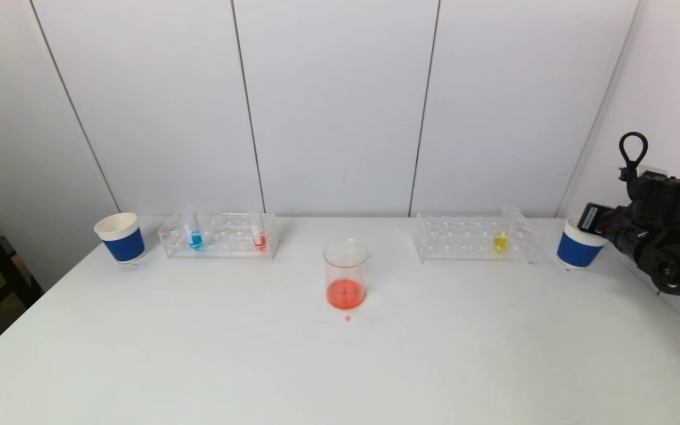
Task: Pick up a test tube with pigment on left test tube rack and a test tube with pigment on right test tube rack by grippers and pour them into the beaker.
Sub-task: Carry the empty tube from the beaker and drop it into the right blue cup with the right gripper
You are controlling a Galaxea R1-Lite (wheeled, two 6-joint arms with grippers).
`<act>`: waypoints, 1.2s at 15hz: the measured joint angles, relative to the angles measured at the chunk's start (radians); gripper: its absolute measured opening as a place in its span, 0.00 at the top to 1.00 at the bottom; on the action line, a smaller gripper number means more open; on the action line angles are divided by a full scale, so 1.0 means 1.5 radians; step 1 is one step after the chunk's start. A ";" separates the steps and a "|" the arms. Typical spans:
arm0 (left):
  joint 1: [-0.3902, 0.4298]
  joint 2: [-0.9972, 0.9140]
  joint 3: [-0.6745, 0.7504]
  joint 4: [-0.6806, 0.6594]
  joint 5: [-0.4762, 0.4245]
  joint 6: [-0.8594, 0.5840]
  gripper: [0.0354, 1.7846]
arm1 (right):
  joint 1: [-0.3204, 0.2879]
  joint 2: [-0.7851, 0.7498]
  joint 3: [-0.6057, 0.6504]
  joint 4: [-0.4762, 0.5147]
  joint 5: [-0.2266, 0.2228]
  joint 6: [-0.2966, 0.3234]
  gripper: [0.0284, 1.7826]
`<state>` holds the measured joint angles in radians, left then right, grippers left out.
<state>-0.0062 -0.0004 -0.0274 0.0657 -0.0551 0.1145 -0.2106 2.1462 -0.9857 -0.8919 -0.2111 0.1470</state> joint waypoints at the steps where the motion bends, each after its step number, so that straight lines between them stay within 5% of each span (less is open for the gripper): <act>1: 0.000 0.000 0.000 0.000 0.000 0.000 0.01 | 0.000 0.000 0.000 0.000 -0.001 -0.001 0.75; 5: 0.000 0.000 0.000 0.000 0.000 0.000 0.01 | -0.001 0.000 0.001 -0.002 -0.001 0.001 0.67; 13: 0.000 0.000 0.000 0.000 0.000 0.000 0.01 | -0.002 -0.005 0.005 -0.001 0.000 0.000 0.07; 18: 0.000 0.000 0.000 0.000 0.000 0.000 0.01 | -0.002 -0.009 0.005 -0.001 0.001 -0.001 0.01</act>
<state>-0.0062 -0.0004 -0.0274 0.0657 -0.0547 0.1140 -0.2134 2.1330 -0.9785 -0.8934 -0.2102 0.1462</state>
